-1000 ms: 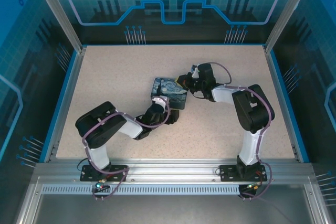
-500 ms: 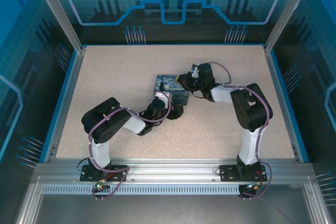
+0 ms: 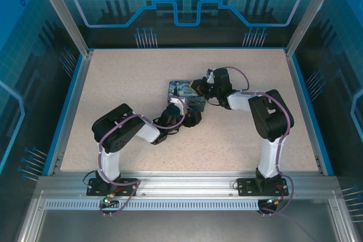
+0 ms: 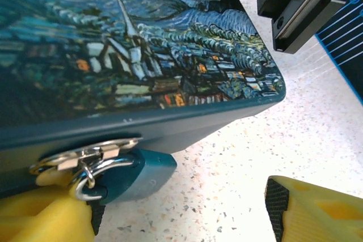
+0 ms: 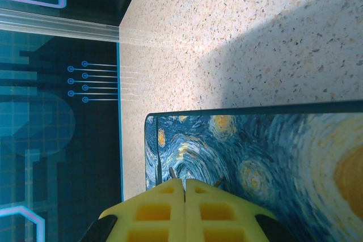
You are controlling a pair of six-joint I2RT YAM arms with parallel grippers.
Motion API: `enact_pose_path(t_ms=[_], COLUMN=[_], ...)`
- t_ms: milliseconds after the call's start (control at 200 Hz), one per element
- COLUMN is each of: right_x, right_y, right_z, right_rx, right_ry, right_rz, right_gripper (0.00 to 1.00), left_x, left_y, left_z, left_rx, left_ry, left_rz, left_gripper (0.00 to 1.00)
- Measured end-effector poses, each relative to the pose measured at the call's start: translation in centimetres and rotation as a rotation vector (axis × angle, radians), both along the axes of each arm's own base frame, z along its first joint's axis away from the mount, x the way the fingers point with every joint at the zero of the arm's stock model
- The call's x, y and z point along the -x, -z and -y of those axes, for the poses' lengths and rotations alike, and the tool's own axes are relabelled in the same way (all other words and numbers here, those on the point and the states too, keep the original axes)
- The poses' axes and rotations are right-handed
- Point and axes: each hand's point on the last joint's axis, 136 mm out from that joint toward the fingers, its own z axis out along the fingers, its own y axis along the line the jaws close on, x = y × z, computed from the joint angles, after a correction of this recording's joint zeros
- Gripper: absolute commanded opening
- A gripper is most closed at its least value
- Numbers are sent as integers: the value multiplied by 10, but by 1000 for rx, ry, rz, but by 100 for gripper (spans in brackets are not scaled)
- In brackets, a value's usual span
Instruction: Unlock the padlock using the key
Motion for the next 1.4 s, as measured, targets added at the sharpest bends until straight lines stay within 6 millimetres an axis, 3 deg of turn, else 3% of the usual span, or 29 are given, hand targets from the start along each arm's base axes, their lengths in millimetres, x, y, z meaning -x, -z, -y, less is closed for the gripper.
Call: enact_pose_path(t_ms=[275,915,1401], right_x=[0,0,-1], right_y=[0,0,0], right_z=[0,0,0], right_rx=[0,-1,-2], right_ry=[0,1,1], right_rz=[0,2,4], right_gripper=[0,0,0], left_x=[-4,-15,-20], left_y=[-6,2,7], left_z=[-2,-12,-18], left_rx=[129,223,254], left_ry=[-41,-177,-277], left_rz=[-26,-63,-55], left_gripper=[72,44,33])
